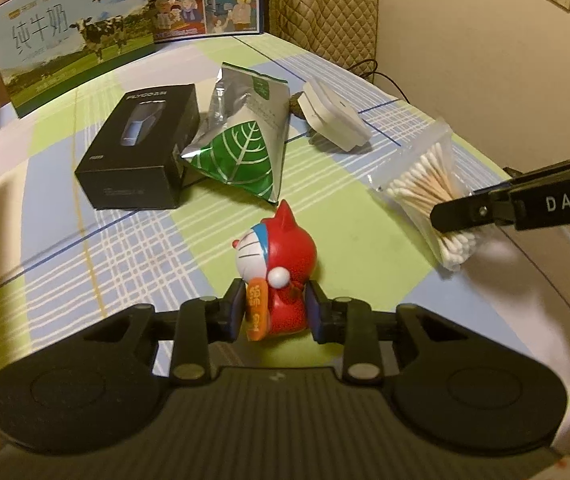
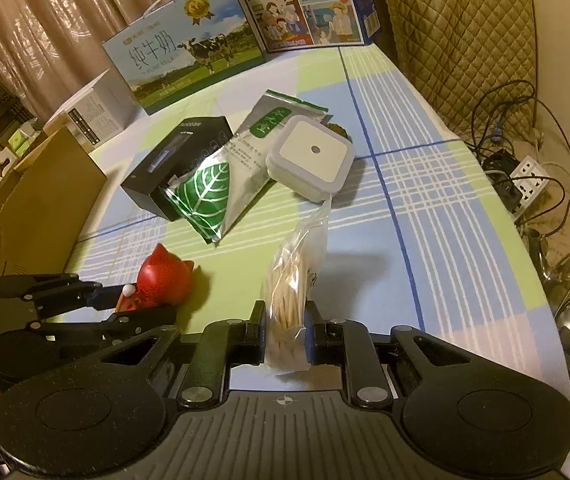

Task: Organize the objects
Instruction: 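Carry the figure and cotton-swab bag over the cardboard box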

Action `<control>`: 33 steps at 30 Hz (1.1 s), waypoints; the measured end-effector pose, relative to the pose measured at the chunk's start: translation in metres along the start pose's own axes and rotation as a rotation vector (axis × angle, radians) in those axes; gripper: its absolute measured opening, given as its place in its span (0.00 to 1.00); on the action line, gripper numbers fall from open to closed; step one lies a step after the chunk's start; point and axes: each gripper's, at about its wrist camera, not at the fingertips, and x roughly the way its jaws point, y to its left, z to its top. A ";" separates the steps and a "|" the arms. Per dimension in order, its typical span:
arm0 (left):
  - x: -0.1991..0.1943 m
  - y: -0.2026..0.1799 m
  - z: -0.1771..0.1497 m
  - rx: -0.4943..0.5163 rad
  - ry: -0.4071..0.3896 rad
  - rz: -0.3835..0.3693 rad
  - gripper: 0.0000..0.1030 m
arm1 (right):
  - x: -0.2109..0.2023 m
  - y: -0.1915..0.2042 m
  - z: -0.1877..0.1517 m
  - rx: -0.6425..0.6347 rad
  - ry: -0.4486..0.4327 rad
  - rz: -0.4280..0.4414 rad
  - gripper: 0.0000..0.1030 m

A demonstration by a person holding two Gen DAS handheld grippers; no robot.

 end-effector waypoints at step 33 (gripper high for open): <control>-0.211 0.022 -0.033 -0.236 -0.158 0.100 0.26 | -0.125 0.138 -0.020 -0.121 -0.128 0.102 0.14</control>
